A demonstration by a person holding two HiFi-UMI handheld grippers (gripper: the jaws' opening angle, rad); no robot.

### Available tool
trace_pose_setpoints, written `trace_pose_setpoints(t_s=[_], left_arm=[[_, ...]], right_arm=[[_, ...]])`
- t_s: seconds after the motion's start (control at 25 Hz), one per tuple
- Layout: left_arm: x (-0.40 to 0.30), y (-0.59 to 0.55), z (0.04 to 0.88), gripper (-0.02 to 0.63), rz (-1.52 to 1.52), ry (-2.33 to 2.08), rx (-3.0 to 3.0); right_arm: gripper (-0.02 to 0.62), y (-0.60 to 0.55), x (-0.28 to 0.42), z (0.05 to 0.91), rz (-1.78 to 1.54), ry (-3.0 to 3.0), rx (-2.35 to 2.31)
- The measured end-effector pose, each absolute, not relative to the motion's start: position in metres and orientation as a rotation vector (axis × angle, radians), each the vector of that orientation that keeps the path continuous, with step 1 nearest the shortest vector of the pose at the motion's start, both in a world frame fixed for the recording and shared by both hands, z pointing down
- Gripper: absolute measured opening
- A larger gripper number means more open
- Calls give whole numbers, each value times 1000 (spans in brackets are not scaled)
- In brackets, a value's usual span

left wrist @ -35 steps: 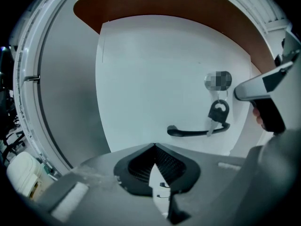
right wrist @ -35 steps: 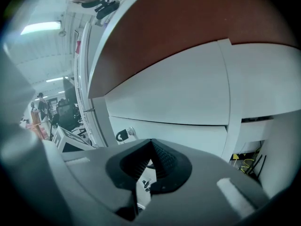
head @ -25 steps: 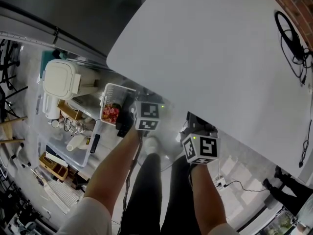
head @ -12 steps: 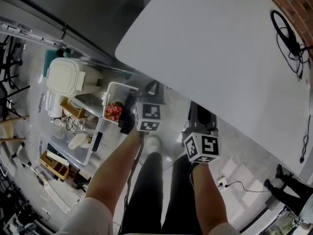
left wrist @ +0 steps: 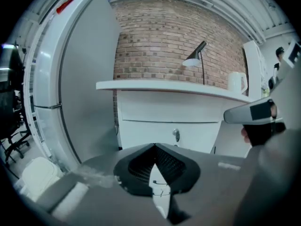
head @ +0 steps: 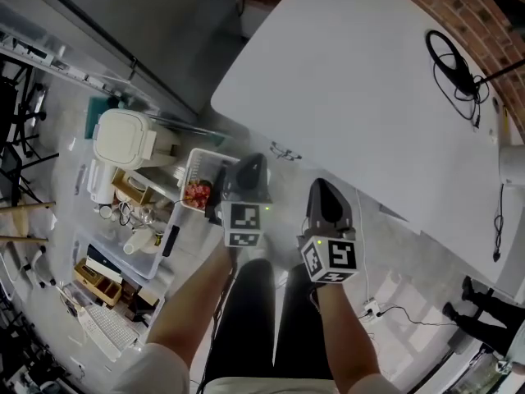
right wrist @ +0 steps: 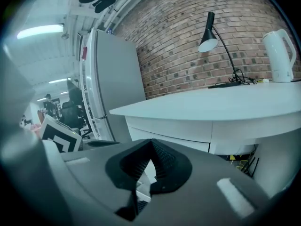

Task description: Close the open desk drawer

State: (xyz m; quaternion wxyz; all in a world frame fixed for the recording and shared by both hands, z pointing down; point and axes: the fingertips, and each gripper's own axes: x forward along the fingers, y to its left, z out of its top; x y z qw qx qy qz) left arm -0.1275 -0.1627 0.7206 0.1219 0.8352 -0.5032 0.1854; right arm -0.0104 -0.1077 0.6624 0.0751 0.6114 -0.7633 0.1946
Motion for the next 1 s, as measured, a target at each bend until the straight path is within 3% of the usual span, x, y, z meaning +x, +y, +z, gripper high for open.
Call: trace_pose_setpoints(t_s=[0.6, 1.0], left_arm=[[-146, -117, 488, 20, 417, -1560, 2603], [-117, -75, 341, 20, 254, -1616, 2575]], right_arm=[[5, -90, -11, 463, 401, -2435, 1800], [5, -53, 19, 333, 266, -2521, 1726]])
